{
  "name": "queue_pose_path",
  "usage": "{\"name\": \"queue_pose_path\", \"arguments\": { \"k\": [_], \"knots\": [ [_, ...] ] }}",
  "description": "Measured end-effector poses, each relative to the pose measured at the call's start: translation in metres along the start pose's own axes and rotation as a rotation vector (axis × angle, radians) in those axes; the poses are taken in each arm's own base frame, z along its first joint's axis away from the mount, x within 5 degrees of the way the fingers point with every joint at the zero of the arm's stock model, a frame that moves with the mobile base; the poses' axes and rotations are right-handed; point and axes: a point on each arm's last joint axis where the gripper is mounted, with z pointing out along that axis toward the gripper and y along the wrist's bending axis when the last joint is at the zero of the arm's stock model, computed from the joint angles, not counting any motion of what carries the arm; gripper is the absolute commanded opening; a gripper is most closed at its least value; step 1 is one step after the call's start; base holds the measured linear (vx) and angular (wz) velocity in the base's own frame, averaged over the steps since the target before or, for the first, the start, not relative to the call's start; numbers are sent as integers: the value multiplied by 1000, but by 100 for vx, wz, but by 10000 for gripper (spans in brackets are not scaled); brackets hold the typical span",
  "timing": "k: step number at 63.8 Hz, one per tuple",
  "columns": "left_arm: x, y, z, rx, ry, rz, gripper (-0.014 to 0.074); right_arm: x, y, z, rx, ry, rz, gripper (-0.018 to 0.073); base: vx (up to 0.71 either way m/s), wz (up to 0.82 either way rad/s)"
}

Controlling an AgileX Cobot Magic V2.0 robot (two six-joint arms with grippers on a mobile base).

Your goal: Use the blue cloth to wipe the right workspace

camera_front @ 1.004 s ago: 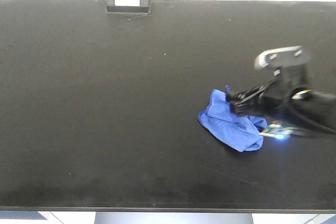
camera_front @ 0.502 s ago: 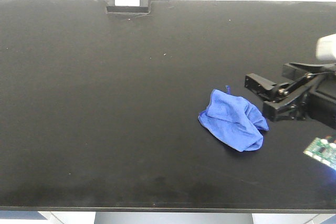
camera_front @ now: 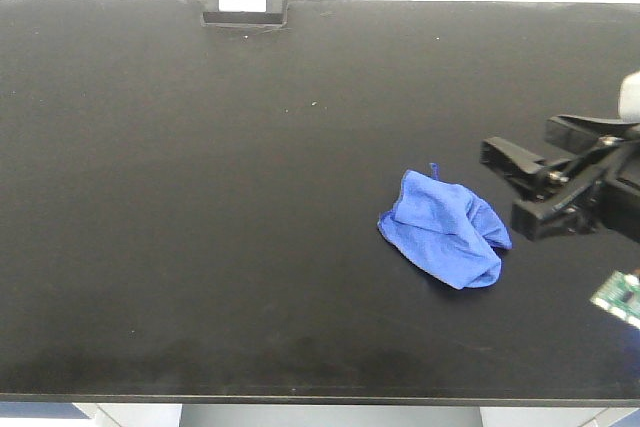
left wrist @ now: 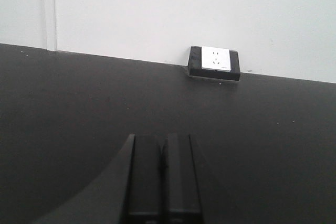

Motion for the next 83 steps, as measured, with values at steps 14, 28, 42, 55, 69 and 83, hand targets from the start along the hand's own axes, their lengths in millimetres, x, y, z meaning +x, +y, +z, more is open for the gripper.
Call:
{"name": "queue_pose_path", "arguments": {
  "k": [14,28,42,55,69,83],
  "knots": [
    [0,0,0,0,0,0,-6,0,-17,-35,168,-77,36,-14,0,0],
    [0,0,0,0,0,0,-6,42,-28,-71,390,-214,73,-9,0,0],
    [0,0,0,0,0,0,-6,116,-22,-72,438,-219,3,-8,0,0],
    [0,0,0,0,-1,0,-6,149,-20,-66,440,-229,-5,-8,0,0],
    [0,0,0,0,1,0,-6,150,-21,-65,441,-229,-5,-8,0,0],
    [0,0,0,0,1,0,-6,150,-20,-65,441,-229,-5,-8,0,0]
  ]
}}
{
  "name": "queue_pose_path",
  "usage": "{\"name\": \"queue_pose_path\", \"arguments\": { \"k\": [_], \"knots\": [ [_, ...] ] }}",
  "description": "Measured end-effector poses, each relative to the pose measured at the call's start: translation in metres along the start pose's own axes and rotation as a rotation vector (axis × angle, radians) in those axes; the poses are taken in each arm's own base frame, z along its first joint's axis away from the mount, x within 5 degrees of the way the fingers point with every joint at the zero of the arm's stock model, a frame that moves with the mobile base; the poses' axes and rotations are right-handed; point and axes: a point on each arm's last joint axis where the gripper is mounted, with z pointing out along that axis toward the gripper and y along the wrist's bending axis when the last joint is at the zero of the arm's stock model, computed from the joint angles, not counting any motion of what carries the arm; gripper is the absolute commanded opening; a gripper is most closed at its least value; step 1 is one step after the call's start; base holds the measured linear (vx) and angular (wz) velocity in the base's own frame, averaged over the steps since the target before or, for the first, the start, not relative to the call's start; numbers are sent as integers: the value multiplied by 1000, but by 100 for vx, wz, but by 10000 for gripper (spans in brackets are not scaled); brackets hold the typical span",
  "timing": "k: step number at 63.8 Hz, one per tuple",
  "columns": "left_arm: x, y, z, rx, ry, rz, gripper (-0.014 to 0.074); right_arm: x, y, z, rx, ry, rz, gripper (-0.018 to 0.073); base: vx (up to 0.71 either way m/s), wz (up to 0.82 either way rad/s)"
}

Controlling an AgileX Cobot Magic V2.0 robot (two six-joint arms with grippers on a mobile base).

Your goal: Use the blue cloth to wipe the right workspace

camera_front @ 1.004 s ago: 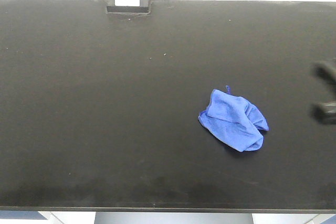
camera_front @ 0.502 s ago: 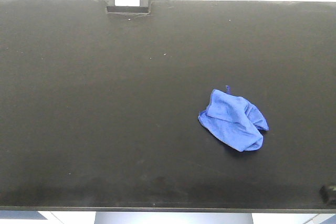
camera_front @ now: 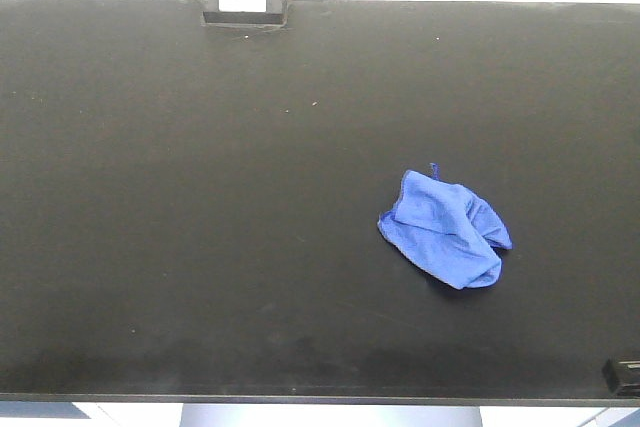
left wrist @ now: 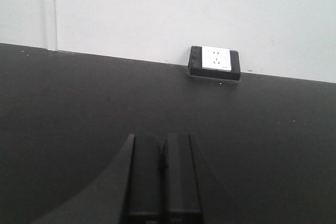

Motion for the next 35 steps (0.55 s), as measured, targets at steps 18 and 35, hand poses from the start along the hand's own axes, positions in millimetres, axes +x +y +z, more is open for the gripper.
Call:
{"name": "queue_pose_path", "arguments": {
  "k": [18,35],
  "knots": [
    [0,0,0,0,0,0,-6,0,0,0,0,0,0,-8,0,0],
    [0,0,0,0,0,0,-6,0,0,0,0,0,-1,-8,0,0]
  ]
}}
